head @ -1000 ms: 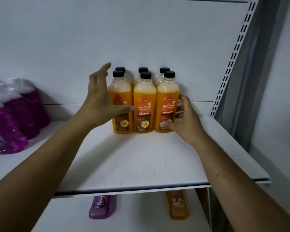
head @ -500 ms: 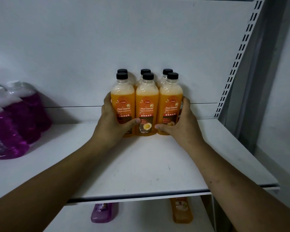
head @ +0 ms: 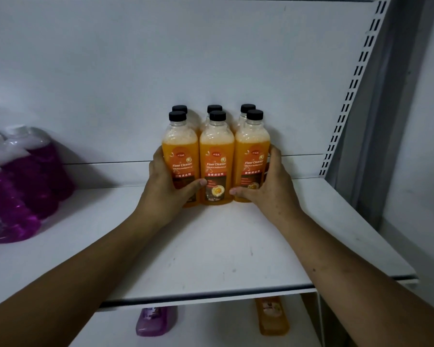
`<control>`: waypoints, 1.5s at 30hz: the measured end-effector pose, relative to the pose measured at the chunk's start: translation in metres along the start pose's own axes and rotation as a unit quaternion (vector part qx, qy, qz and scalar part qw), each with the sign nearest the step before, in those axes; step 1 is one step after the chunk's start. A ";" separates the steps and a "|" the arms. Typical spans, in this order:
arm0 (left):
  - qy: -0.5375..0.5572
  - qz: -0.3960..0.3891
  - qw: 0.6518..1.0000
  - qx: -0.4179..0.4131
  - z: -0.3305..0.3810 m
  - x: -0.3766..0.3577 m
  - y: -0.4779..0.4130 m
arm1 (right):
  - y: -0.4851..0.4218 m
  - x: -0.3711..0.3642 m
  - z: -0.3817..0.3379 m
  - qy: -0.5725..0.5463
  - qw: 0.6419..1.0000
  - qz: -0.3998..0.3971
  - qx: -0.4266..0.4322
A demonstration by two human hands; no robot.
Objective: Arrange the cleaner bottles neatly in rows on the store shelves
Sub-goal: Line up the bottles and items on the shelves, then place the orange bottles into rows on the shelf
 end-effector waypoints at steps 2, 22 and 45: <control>-0.001 0.004 1.000 0.009 -0.001 0.000 0.001 | 0.000 -0.001 0.001 0.002 1.000 0.002 -0.002; -0.340 -0.067 0.937 0.035 0.085 0.059 0.092 | 0.061 0.092 -0.033 0.042 0.999 0.032 0.009; -0.240 -0.127 0.888 0.372 -0.361 -0.011 0.278 | 0.286 -0.150 0.264 0.224 0.901 -0.246 -0.279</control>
Point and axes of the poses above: each hand's wrist, its own y-axis away from the middle knuckle, its own x-axis out of the back of the hand, z = x × y, the point moved 10 cm from there along -y, towards the middle knuckle, and after that the axes turned 8 degrees about y, right-handed, at the moved point
